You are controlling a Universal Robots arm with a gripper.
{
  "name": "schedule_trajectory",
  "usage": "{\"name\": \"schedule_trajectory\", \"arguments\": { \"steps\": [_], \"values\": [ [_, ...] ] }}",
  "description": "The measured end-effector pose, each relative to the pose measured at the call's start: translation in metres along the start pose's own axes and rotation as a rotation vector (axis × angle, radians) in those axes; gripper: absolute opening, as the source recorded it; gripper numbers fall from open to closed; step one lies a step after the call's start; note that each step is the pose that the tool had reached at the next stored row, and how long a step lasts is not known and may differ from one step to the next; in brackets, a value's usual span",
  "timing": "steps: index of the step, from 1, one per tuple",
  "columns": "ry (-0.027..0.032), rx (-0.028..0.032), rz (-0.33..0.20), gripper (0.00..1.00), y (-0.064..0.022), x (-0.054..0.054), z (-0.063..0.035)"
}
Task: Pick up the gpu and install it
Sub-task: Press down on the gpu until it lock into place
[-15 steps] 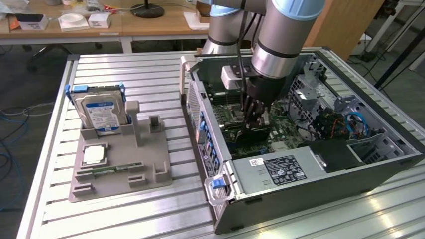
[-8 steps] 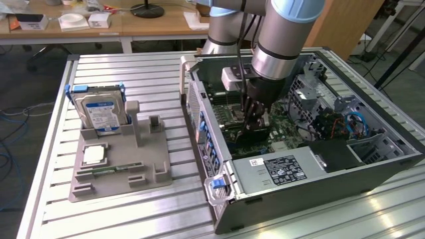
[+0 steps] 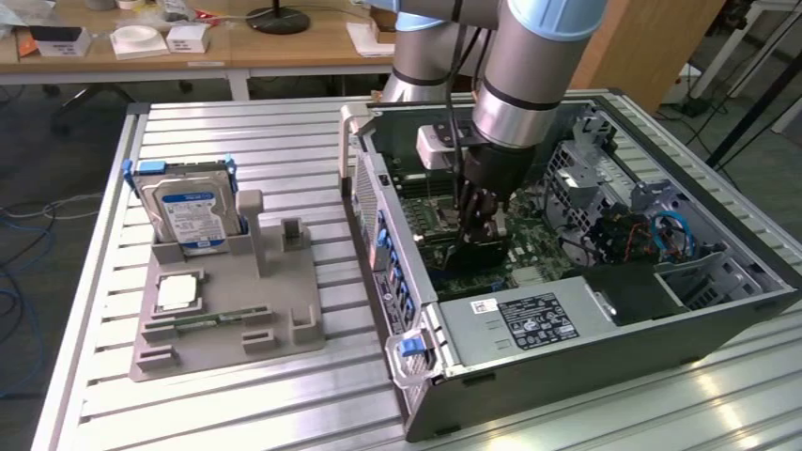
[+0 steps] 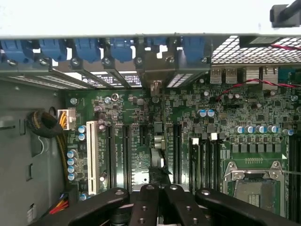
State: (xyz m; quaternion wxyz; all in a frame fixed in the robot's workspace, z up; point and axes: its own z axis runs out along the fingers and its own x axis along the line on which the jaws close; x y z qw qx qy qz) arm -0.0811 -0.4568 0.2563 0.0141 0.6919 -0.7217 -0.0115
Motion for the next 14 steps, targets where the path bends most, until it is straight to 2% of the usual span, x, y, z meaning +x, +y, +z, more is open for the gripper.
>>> {"name": "schedule_trajectory", "arguments": {
  "steps": [3,5,7,14],
  "values": [
    [0.0083,-0.0009,0.001,0.11,-0.0002,-0.001,0.0003],
    [0.0074,-0.0087,0.001,0.11,-0.0002,-0.002,-0.0093],
    [0.0092,-0.0094,0.001,0.11,0.0,-0.001,-0.01],
    [0.0091,-0.0093,0.001,0.11,-0.0001,-0.001,-0.0099]
  ]
}}
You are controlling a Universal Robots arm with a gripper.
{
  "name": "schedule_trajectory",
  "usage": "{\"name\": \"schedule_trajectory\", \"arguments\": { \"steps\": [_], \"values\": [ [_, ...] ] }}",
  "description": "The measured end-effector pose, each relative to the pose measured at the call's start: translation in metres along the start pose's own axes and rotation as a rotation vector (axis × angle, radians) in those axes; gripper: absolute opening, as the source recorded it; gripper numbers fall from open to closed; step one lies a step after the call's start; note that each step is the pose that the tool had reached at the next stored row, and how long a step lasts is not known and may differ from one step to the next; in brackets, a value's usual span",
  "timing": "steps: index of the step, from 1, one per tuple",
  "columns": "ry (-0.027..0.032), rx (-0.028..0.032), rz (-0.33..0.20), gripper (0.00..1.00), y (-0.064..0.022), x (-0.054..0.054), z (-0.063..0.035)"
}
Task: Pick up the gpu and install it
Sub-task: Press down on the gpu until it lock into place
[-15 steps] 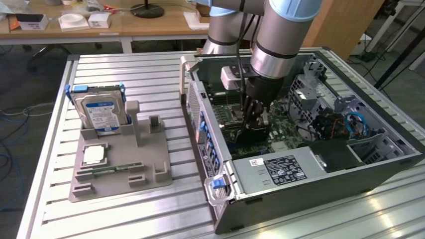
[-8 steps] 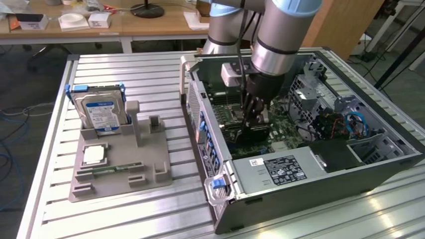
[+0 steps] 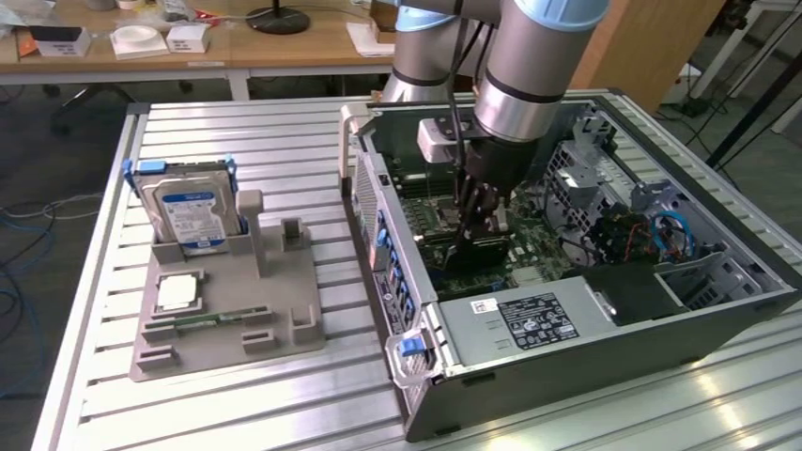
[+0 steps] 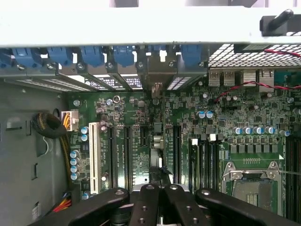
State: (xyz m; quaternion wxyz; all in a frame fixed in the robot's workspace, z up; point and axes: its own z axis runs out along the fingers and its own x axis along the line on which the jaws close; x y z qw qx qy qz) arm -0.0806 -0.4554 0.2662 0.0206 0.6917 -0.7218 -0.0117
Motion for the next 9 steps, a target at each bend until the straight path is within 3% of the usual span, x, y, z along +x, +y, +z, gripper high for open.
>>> {"name": "schedule_trajectory", "arguments": {
  "steps": [9],
  "values": [
    [0.0,0.0,0.0,0.11,0.0,0.0,0.0]
  ]
}}
